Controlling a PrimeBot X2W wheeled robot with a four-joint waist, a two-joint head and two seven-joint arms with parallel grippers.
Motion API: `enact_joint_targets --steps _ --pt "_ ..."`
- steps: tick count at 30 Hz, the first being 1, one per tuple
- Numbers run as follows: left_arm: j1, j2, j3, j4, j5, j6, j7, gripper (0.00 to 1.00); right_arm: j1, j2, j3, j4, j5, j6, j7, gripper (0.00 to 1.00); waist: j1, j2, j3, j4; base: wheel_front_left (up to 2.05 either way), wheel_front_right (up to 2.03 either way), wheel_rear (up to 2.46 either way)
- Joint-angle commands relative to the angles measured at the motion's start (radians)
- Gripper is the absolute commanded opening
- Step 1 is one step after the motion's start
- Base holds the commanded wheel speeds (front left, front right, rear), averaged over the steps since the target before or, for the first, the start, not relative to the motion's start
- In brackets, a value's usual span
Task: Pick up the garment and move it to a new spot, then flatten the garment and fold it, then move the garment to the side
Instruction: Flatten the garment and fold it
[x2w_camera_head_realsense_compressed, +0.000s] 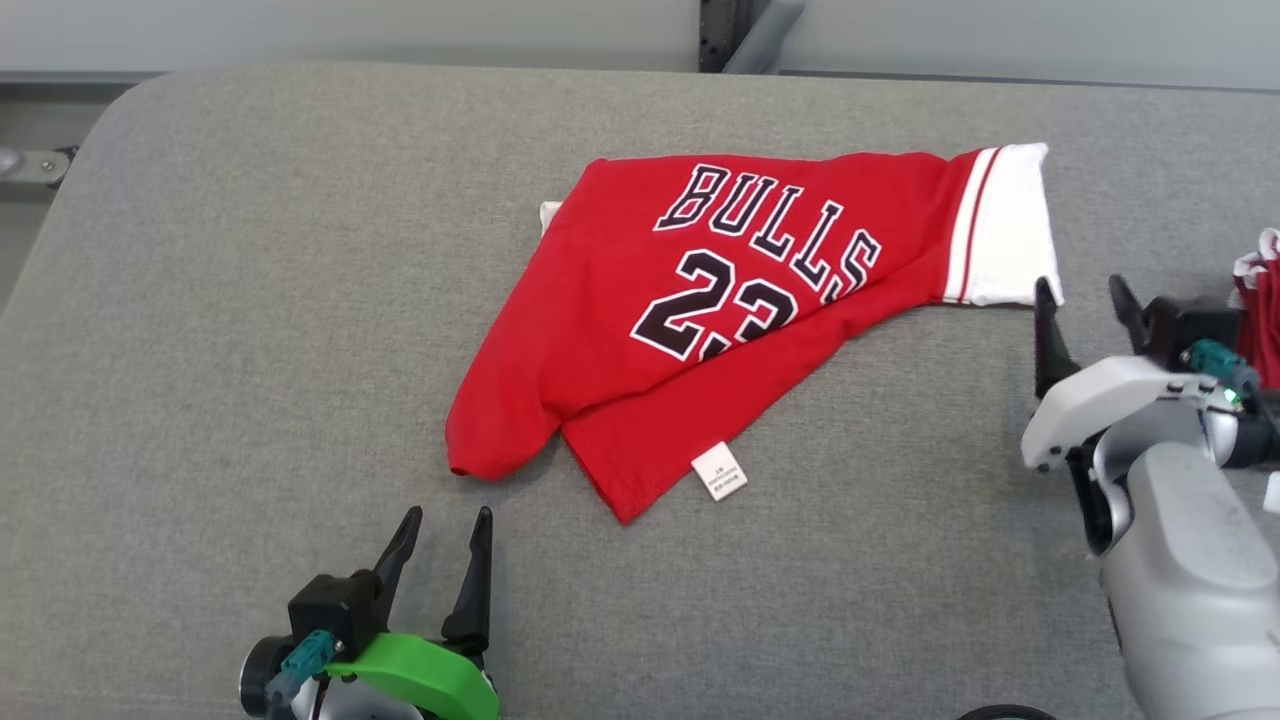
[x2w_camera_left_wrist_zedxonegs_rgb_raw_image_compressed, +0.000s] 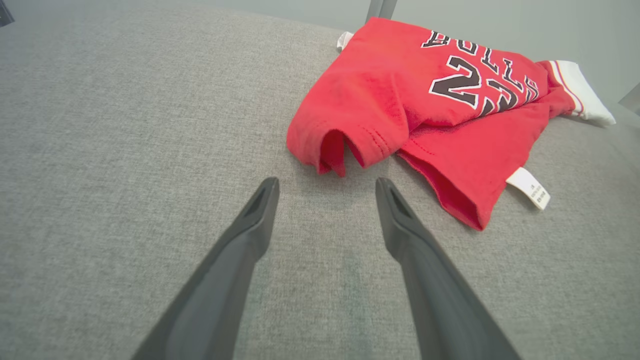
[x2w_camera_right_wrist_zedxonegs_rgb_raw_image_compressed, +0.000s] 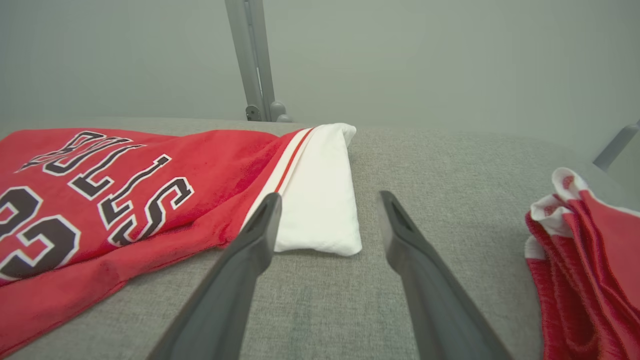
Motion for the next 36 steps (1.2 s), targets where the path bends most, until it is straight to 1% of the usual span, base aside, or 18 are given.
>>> enact_joint_targets --steps 1,6,11,16,22,24,25,26,27,30,31,33,36 --pt "0.010 0.003 0.007 -0.004 0.010 -0.004 0.000 1.00 0.028 0.012 0.006 -0.027 0.008 -0.001 -0.003 1.00 0.0000 0.0000 -0.039 -0.045 0.00 0.00 0.00" --pt "0.010 0.003 0.027 0.007 0.026 -0.005 0.000 1.00 0.162 0.057 0.055 -0.155 0.040 -0.001 -0.003 1.00 0.0000 0.0000 -0.069 -0.111 0.00 0.00 0.00" --pt "-0.024 0.003 0.057 0.028 0.030 -0.006 0.000 1.00 0.252 0.078 0.091 -0.240 0.067 -0.001 -0.003 1.00 0.0000 0.0000 -0.065 -0.162 0.00 0.00 0.00" --pt "-0.075 0.003 0.075 0.077 0.043 -0.007 0.000 1.00 0.296 0.087 0.092 -0.266 0.073 -0.001 -0.003 1.00 0.0000 0.0000 -0.040 -0.192 0.00 0.00 0.00" --pt "-0.129 0.005 0.136 0.168 0.085 0.000 0.000 1.00 0.288 0.093 0.088 -0.280 0.073 -0.001 -0.003 1.00 0.0000 0.0000 -0.011 -0.217 0.00 0.00 0.00" --pt "-0.137 0.005 0.150 0.174 0.084 0.000 0.001 1.00 0.283 0.094 0.086 -0.284 0.075 -0.001 -0.003 1.00 0.0000 0.0000 -0.006 -0.220 0.00 0.00 0.00" --pt "-0.145 0.004 0.160 0.175 0.089 -0.001 0.000 0.89 0.280 0.095 0.084 -0.285 0.079 -0.001 -0.003 1.00 0.0000 0.0000 -0.002 -0.222 0.00 0.00 0.00" --pt "-0.151 0.004 0.166 0.169 0.095 -0.001 0.001 0.16 0.279 0.096 0.083 -0.288 0.082 -0.001 -0.003 1.00 0.0000 0.0000 0.002 -0.223 0.00 0.00 0.00" --pt "-0.158 0.004 0.177 0.159 0.093 -0.002 0.000 0.00 0.277 0.096 0.082 -0.291 0.084 -0.001 -0.003 1.00 0.0000 0.0000 0.007 -0.223 0.00 0.00 0.00" --pt "-0.183 0.007 0.208 0.106 0.102 -0.005 0.001 0.00 0.271 0.098 0.079 -0.298 0.093 -0.001 -0.003 1.00 0.0000 0.0000 0.022 -0.225 0.00 0.00 0.00" --pt "-0.198 0.017 0.218 0.084 0.109 -0.005 0.001 0.00 0.270 0.097 0.075 -0.300 0.096 -0.001 -0.003 1.00 0.0000 0.0000 0.029 -0.225 0.00 0.00 0.00" --pt "-0.242 0.047 0.238 0.044 0.124 -0.006 0.000 0.00 0.265 0.099 0.076 -0.304 0.099 -0.001 -0.003 1.00 0.0000 0.0000 0.044 -0.227 0.00 0.00 0.00" --pt "-0.340 0.114 0.258 0.012 0.148 -0.006 0.000 0.00 0.243 0.100 0.085 -0.307 0.106 -0.001 -0.003 1.00 0.0000 0.0000 0.069 -0.244 0.00 0.00 0.00"
